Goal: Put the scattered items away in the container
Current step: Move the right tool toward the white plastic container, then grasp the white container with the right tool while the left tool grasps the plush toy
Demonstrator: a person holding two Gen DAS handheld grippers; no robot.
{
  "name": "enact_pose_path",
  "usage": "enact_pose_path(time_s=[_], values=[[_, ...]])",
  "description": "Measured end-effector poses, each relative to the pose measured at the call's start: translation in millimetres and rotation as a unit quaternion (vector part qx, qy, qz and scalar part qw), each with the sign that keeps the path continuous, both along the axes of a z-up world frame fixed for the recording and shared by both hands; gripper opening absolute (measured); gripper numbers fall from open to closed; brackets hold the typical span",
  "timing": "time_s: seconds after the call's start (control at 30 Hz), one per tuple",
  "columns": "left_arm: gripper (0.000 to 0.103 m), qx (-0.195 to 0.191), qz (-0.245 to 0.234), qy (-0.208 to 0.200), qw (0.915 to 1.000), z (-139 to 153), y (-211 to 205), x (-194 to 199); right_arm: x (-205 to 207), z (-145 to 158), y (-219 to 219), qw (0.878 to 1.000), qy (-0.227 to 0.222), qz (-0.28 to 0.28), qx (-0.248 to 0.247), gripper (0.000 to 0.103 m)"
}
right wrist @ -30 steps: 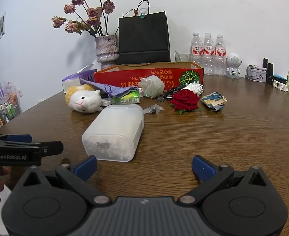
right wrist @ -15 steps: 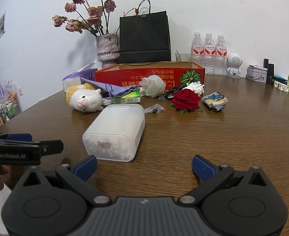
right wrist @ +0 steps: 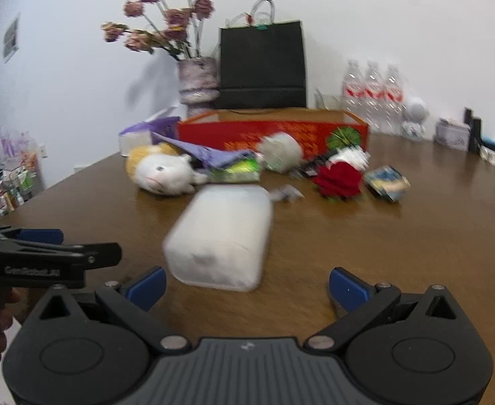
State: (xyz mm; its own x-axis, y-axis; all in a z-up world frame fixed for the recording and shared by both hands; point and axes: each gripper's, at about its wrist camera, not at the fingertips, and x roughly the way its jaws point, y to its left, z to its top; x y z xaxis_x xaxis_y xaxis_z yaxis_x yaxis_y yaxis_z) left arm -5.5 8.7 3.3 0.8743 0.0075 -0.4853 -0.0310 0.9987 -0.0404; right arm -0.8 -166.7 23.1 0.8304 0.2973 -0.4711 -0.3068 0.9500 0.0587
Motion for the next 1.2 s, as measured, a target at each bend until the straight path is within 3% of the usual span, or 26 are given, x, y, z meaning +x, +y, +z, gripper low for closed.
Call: enact_pose_path(time_s=[0.17, 0.33, 0.37, 0.43, 0.53, 0.7, 1.03, 1.1, 1.13, 1.2], values=[[0.103, -0.002, 0.018, -0.008, 0.9998, 13, 13, 7, 14, 8, 30, 0.999, -0.017, 0.011, -0.042, 0.103], [0.103, -0.007, 0.017, 0.002, 0.9998, 20, 19, 22, 43, 7, 50, 0.996, 0.019, 0.009, -0.087, 0.102], [0.103, -0.006, 0.014, 0.001, 0.9999, 22, 19, 25, 49, 6, 50, 0.996, 0.032, 0.014, -0.085, 0.093], [0.103, -0.001, 0.008, 0.002, 1.0000, 25, 17, 33, 56, 8, 45, 0.997, 0.043, 0.019, -0.067, 0.065], [0.103, 0.003, 0.000, 0.002, 1.0000, 29, 15, 51, 68, 13, 35, 0.997, 0.053, 0.021, -0.048, 0.064], [0.103, -0.003, 0.008, -0.006, 0.9999, 41, 20, 91, 82, 22, 22, 0.999, 0.023, 0.006, -0.040, 0.064], [0.103, -0.028, 0.030, 0.065, 0.9971, 37, 41, 185, 126, 31, 22, 0.999, 0.019, 0.003, -0.027, 0.064], [0.097, -0.030, 0.029, 0.088, 0.9953, 31, 44, 196, 134, 33, 22, 0.999, 0.021, 0.003, -0.026, 0.064], [0.088, -0.040, 0.028, 0.099, 0.9939, 27, 47, 200, 137, 34, 23, 0.999, 0.022, 0.004, -0.024, 0.064], [0.084, -0.069, 0.020, 0.115, 0.9908, 20, 54, 203, 142, 34, 23, 0.999, 0.023, 0.006, -0.022, 0.064]])
